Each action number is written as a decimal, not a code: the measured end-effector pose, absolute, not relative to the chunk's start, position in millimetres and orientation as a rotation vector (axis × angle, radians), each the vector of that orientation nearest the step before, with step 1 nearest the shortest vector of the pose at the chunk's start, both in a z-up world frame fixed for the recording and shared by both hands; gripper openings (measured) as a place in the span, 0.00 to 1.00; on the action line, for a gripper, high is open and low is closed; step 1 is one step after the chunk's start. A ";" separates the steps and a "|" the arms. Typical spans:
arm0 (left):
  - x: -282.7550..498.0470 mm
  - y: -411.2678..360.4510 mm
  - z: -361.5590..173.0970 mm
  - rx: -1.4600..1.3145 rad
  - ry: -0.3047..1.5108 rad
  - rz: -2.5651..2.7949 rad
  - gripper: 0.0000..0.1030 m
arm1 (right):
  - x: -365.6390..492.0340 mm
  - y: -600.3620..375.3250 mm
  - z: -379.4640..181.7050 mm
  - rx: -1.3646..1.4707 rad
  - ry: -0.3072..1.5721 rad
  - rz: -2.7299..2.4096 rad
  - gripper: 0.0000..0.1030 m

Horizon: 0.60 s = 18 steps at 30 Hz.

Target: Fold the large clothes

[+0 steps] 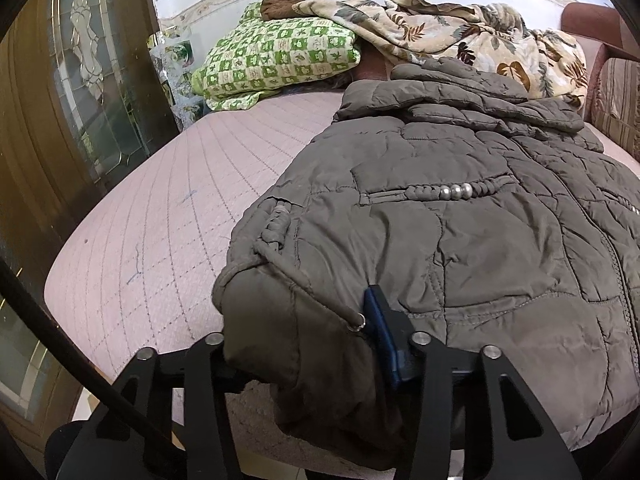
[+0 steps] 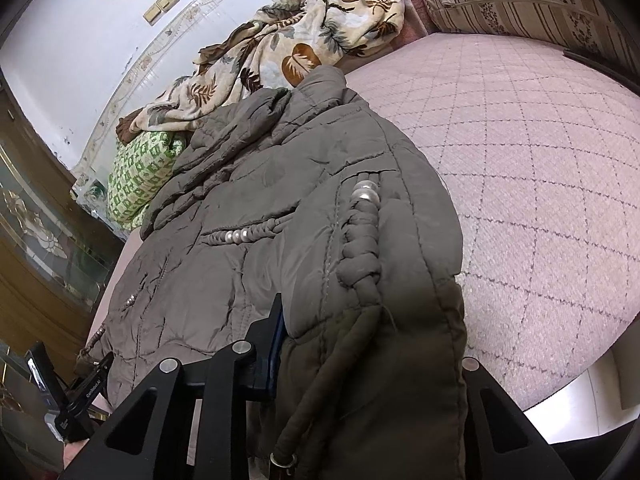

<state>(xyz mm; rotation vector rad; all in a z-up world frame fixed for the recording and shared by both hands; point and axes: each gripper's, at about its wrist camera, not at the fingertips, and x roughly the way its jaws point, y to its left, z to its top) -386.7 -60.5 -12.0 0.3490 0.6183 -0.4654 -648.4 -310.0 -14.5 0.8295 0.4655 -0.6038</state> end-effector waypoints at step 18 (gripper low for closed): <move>-389.8 -59.7 -10.1 0.354 0.609 -0.473 0.35 | -653.0 -299.2 2.0 0.767 0.448 -0.616 0.29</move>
